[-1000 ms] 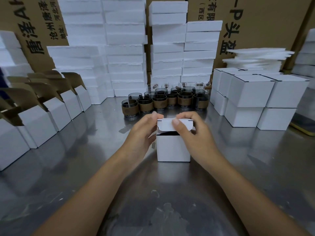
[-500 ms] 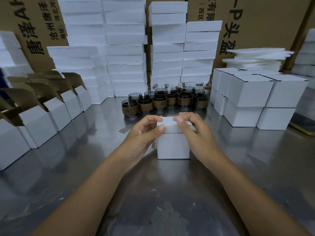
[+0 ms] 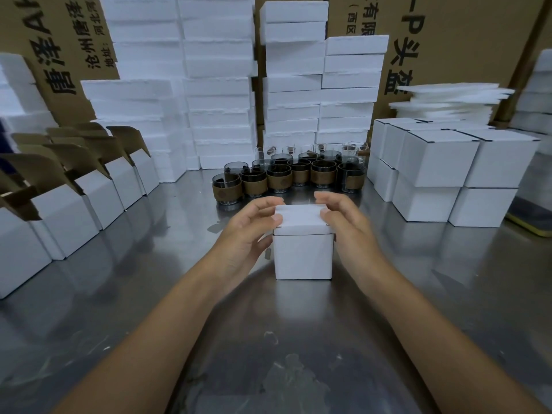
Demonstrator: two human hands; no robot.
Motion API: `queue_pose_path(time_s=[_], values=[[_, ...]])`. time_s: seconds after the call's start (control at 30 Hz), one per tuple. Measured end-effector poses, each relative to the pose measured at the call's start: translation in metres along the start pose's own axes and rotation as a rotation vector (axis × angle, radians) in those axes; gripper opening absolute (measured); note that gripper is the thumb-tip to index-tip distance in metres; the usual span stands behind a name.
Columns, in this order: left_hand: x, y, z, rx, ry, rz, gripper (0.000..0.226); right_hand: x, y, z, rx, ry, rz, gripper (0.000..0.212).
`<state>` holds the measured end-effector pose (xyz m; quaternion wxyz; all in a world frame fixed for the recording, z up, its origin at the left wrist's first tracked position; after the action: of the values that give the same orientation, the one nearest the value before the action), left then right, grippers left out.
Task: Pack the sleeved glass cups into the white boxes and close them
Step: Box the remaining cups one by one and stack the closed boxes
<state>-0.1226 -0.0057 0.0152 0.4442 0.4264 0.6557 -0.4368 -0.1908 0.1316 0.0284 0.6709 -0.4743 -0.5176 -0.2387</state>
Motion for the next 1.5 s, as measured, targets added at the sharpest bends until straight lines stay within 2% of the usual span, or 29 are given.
queue_pose_path(time_s=[0.33,0.5,0.53,0.6,0.73,0.83,1.07,1.17,1.27,1.43,1.5], values=[[0.002,0.001,0.004,-0.032,-0.089,-0.030,0.026,0.005,0.007,-0.001,0.004,0.141,0.026,0.027],[0.004,0.001,0.005,-0.034,-0.075,-0.030,0.032,0.024,0.018,-0.001,-0.098,0.414,0.291,0.008],[0.004,0.001,0.006,-0.038,-0.075,-0.031,0.035,0.026,0.022,-0.005,-0.081,0.481,0.332,0.008],[0.005,0.002,0.008,-0.074,-0.080,-0.031,0.045,0.026,0.027,-0.012,-0.020,0.623,0.363,0.027],[0.005,0.004,0.012,-0.138,-0.134,-0.051,0.048,0.030,0.030,-0.017,-0.009,0.812,0.341,0.053],[0.005,0.005,0.012,-0.148,-0.146,-0.046,0.045,0.034,0.028,-0.024,-0.017,0.997,0.353,0.060],[0.001,0.006,0.021,-0.181,-0.075,-0.027,0.041,0.036,0.031,-0.010,-0.051,1.094,0.361,0.046],[0.002,0.006,0.025,-0.193,-0.047,-0.027,0.024,0.033,0.029,0.022,-0.078,1.126,0.288,0.043],[0.003,0.006,0.023,-0.189,-0.045,-0.026,0.030,0.032,0.028,0.062,-0.135,1.170,0.213,0.043],[0.006,0.007,0.021,-0.189,-0.073,-0.012,0.018,0.035,0.027,0.124,-0.196,1.311,0.121,0.042],[0.006,0.008,0.020,-0.181,-0.073,-0.015,0.022,0.037,0.028,0.144,-0.246,1.329,0.098,0.039]])
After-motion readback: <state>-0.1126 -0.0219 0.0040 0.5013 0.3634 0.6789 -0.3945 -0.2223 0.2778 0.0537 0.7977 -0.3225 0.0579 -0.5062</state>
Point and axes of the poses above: each hand's wrist, its own y-axis away from the middle knuckle, its own z-axis out of the back of the hand, x = y × z, the point moved 7 cm from there along -y, towards the middle knuckle, and after that the axes turned 2 degrees about z, right-handed, at the moved point
